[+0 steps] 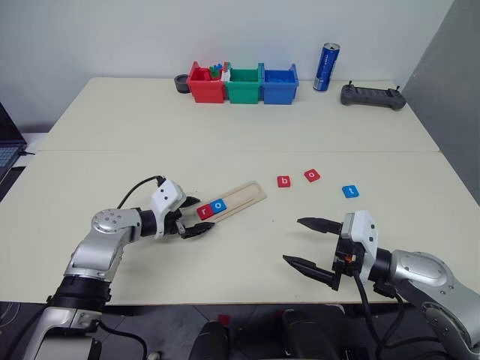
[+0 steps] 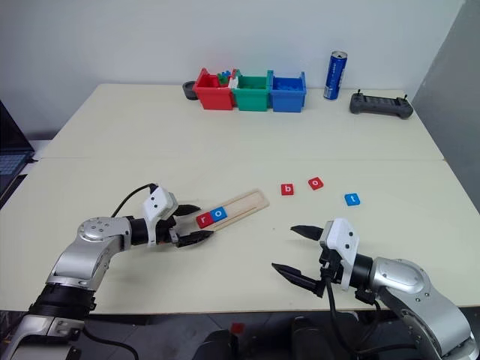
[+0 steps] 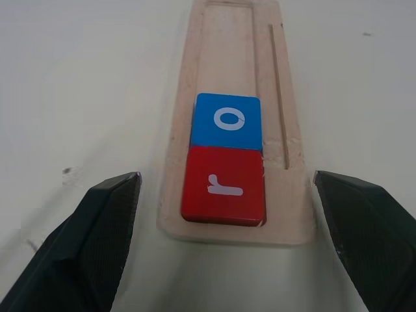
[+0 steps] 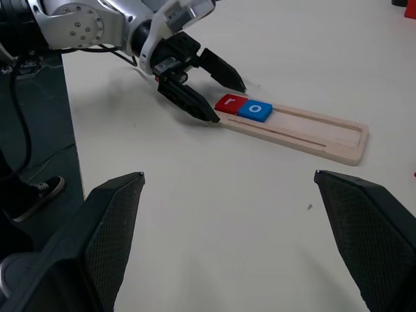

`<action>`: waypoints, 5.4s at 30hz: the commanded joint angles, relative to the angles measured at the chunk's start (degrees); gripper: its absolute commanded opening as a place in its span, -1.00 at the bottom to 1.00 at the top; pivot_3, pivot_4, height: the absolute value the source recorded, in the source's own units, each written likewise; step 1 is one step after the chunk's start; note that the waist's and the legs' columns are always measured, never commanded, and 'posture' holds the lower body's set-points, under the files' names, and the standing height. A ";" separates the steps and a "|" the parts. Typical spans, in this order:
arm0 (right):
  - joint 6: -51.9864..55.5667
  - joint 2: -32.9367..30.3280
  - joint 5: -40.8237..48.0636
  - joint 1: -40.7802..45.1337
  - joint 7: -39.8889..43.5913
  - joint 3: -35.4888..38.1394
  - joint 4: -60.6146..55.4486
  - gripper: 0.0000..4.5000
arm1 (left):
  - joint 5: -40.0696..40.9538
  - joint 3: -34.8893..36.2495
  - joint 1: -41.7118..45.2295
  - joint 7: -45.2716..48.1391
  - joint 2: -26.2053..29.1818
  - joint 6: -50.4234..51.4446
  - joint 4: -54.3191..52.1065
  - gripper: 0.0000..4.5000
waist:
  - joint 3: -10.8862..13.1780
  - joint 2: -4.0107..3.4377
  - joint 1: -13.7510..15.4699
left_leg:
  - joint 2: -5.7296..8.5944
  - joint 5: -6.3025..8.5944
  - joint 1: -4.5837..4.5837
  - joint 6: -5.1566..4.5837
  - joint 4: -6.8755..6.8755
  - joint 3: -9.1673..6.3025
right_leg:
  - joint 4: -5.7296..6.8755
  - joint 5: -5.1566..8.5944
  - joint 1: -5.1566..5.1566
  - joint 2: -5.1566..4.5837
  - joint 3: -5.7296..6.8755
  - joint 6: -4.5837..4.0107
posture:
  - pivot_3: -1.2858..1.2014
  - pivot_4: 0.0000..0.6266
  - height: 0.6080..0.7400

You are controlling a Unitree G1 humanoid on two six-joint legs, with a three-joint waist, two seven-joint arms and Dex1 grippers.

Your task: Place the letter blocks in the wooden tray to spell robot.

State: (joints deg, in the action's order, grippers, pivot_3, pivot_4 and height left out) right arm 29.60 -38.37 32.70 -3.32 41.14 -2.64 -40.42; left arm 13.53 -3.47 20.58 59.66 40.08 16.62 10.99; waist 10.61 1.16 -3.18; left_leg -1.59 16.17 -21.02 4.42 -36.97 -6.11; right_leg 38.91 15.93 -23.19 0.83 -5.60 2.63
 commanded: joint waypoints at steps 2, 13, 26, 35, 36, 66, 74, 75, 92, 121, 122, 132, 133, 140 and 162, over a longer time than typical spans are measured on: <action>0.28 -0.51 0.78 0.05 0.09 0.61 -2.87 0.98 | -2.68 -1.62 1.71 1.61 1.64 -1.32 0.58 1.00 | 0.00 0.00 0.00 | 0.00 0.00 0.00 0.00 0.00 -0.01 | 0.00 0.00 0.00 0.00 0.01 0.00 | 0.03 -0.52 1.00; 2.57 -0.29 1.46 1.90 -0.24 -0.03 -4.74 0.98 | -5.88 -6.17 3.03 4.54 3.50 5.53 -2.59 1.00 | 0.00 0.00 -0.02 | 0.00 0.00 0.01 0.00 -0.01 0.00 | 0.02 0.00 0.00 0.00 0.00 0.00 | 0.03 -0.52 1.00; 3.45 -2.70 1.30 0.67 1.03 1.48 -4.46 1.00 | -5.97 -7.71 3.18 10.88 5.27 1.60 -2.42 0.54 | -0.01 -0.01 -0.02 | 0.00 0.00 0.02 0.00 0.00 0.01 | 0.03 0.00 0.01 0.00 -0.01 0.00 | 0.03 -0.52 1.00; 4.42 -10.46 2.05 -2.81 4.21 8.91 -4.46 1.00 | -10.31 -15.05 8.07 19.22 2.71 -10.74 0.59 0.54 | -0.02 0.00 0.67 | 0.02 0.00 0.01 -0.01 -0.04 0.02 | 0.01 0.01 0.04 0.00 -0.01 0.00 | 0.03 -0.52 1.00; 4.65 -11.08 1.90 -3.39 4.42 9.74 -4.55 1.00 | -11.05 -15.82 9.13 19.51 1.95 -11.79 1.68 0.54 | -0.03 0.00 0.82 | 0.06 0.00 0.00 -0.01 -0.05 0.03 | 0.01 0.01 0.04 -0.01 -0.02 0.00 | 0.03 -0.52 1.00; 1.33 -12.40 -2.92 -14.98 5.87 17.09 -5.08 1.00 | -14.96 -19.98 19.24 22.81 -10.28 -15.33 10.47 0.69 | -0.05 0.01 1.42 | 0.10 0.00 0.08 -0.02 -0.12 0.00 | 0.00 0.00 0.21 -0.01 -0.03 0.02 | 0.03 -0.52 1.00; 2.11 -12.85 -2.59 -12.54 6.47 16.34 -4.30 1.00 | -14.32 -17.99 19.98 21.62 -9.87 -16.99 10.70 0.99 | -0.04 0.02 1.34 | 0.10 0.00 0.08 -0.02 -0.12 -0.02 | 0.00 0.00 0.21 0.00 -0.02 0.02 | 0.03 -0.52 1.00; 2.26 -12.95 -2.33 -12.04 6.66 16.34 -4.19 1.00 | -13.79 -17.31 19.81 21.51 -9.47 -16.71 10.23 0.99 | -0.03 0.04 1.33 | 0.09 0.00 0.08 -0.02 -0.12 -0.01 | 0.00 0.00 0.21 0.00 -0.02 0.02 | 0.03 -0.52 1.00; 14.66 -7.49 -0.97 2.80 -7.92 12.61 1.19 1.00 | 0.99 0.19 5.25 13.89 0.91 3.42 -12.39 0.99 | 0.00 0.08 0.88 | 0.02 0.00 0.04 -0.01 -0.10 -0.01 | 0.06 -0.04 0.09 0.01 -0.02 -0.06 | 0.03 -0.52 1.00; 29.17 -3.33 -1.66 21.58 -13.98 9.06 9.75 1.00 | 6.78 8.47 -7.46 2.66 2.55 2.17 -19.40 0.99 | 0.02 0.06 0.83 | -0.01 0.00 -0.01 -0.02 -0.03 0.01 | 0.03 -0.11 -0.01 0.00 -0.01 -0.20 | 0.03 -0.52 1.00; 29.13 -3.19 -1.80 21.70 -14.13 8.79 9.77 1.00 | 6.76 8.38 -7.32 2.55 2.58 2.28 -19.52 0.99 | 0.02 0.06 0.82 | -0.01 0.00 -0.01 -0.02 -0.03 0.01 | 0.03 -0.11 -0.01 0.00 0.00 -0.18 | 0.03 -0.52 1.00; 31.82 -3.44 -4.20 20.04 -18.08 11.80 11.05 1.00 | 7.89 6.90 -5.61 3.36 2.43 2.78 -20.33 0.99 | 0.02 0.06 0.83 | -0.01 0.00 -0.02 -0.02 -0.03 0.01 | 0.02 -0.10 -0.01 0.00 0.00 -0.18 | 0.03 -0.52 1.00; 32.45 -3.36 -4.29 19.33 -18.60 12.41 10.64 1.00 | 7.85 6.55 -5.18 3.64 2.39 2.64 -19.94 0.99 | 0.02 0.06 0.87 | 0.00 0.00 -0.02 -0.02 -0.03 0.00 | 0.03 -0.11 -0.01 0.00 0.00 -0.18 | 0.03 -0.52 1.00; 34.10 -3.14 -4.99 16.32 -20.64 15.11 9.01 1.00 | 6.89 4.53 -3.23 4.77 1.66 1.49 -17.78 0.99 | 0.02 0.05 0.79 | 0.00 0.00 -0.03 -0.02 -0.03 0.01 | 0.02 -0.10 -0.01 0.00 0.00 -0.18 | 0.03 -0.52 1.00; 35.06 -2.04 -4.86 14.35 -22.13 17.65 7.21 1.00 | 6.82 2.00 -0.36 4.65 0.88 1.46 -16.59 0.99 | 0.02 0.05 0.10 | -0.01 0.00 -0.03 -0.02 -0.02 0.02 | 0.02 -0.07 -0.02 0.01 -0.02 -0.11 | 0.03 -0.52 1.00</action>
State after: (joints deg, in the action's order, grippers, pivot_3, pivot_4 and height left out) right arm 65.42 -40.32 28.16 10.79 19.27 13.43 -31.14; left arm 19.94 -1.96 19.06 64.35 40.90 18.49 -4.84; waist 10.63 1.22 -3.07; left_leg -1.60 16.17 -21.06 4.40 -36.99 -6.09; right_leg 38.93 15.86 -23.21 0.84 -5.62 2.52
